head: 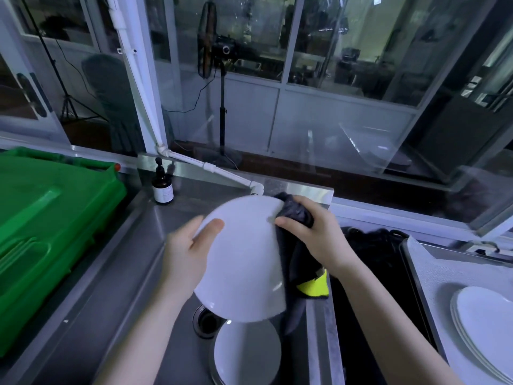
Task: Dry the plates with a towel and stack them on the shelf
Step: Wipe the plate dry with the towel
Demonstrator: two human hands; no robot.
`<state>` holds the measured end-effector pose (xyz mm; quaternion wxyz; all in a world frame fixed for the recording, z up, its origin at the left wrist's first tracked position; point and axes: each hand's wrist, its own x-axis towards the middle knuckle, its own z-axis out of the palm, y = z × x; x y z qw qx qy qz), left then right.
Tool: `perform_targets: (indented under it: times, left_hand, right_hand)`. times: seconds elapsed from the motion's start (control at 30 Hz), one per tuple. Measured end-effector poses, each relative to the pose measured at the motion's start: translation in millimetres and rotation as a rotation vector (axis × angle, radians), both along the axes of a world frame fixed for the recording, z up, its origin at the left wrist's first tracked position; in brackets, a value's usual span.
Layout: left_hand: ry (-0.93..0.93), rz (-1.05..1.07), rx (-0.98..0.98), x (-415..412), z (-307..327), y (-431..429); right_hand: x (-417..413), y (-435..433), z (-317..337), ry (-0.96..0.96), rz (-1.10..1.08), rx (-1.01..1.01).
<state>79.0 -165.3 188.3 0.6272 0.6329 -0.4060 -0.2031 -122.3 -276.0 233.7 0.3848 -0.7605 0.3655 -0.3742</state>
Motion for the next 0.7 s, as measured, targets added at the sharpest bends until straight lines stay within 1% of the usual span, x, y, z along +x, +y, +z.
perform_targets:
  times: [0.07, 0.1, 0.13, 0.17, 0.23, 0.3, 0.37, 0.43, 0.47, 0.5, 0.53, 0.6, 0.63, 0.7]
  left_hand:
    - [0.271, 0.113, 0.004, -1, -4, 0]
    - [0.361, 0.144, 0.008, 0, -4, 0]
    - [0.378, 0.149, 0.010, 1, -3, 1]
    - [0.336, 0.131, 0.017, 3, 0, 1]
    - [0.182, 0.034, 0.038, 9, 8, 1]
    - [0.022, -0.081, 0.075, 17, 17, -2]
    - [-0.151, -0.197, 0.087, 20, 26, -10]
    - [-0.313, -0.282, 0.086, 16, 32, -17]
    - [-0.351, -0.316, 0.085, 14, 34, -21]
    - [-0.348, -0.332, 0.084, 12, 34, -23]
    - [-0.304, -0.319, 0.084, 12, 35, -24]
    - [-0.170, -0.196, 0.074, 12, 29, -20]
    - [-0.101, -0.114, 0.072, 10, 22, -14]
    - [0.062, 0.022, 0.053, 0, 5, -3]
  right_hand:
    - [-5, 13, -19, -0.225, -0.020, 0.210]
    - [-5, 21, -28, -0.295, -0.038, 0.315]
    - [-5, 27, -35, -0.327, -0.065, 0.391]
    - [-5, 29, -38, -0.330, -0.085, 0.430]
    - [-4, 26, -33, -0.302, -0.087, 0.410]
    - [-4, 16, -17, -0.221, -0.033, 0.265]
    - [-1, 5, 2, -0.051, 0.045, 0.075]
    - [6, 0, 13, 0.143, 0.123, -0.074]
    - [9, -1, 15, 0.197, 0.154, -0.123]
    - [11, -1, 16, 0.209, 0.166, -0.145]
    - [10, -1, 14, 0.189, 0.160, -0.147]
    - [4, 0, 8, 0.075, 0.096, -0.113]
    - [1, 1, 2, -0.030, 0.041, -0.051]
    - [-5, 7, -13, -0.287, -0.096, 0.158]
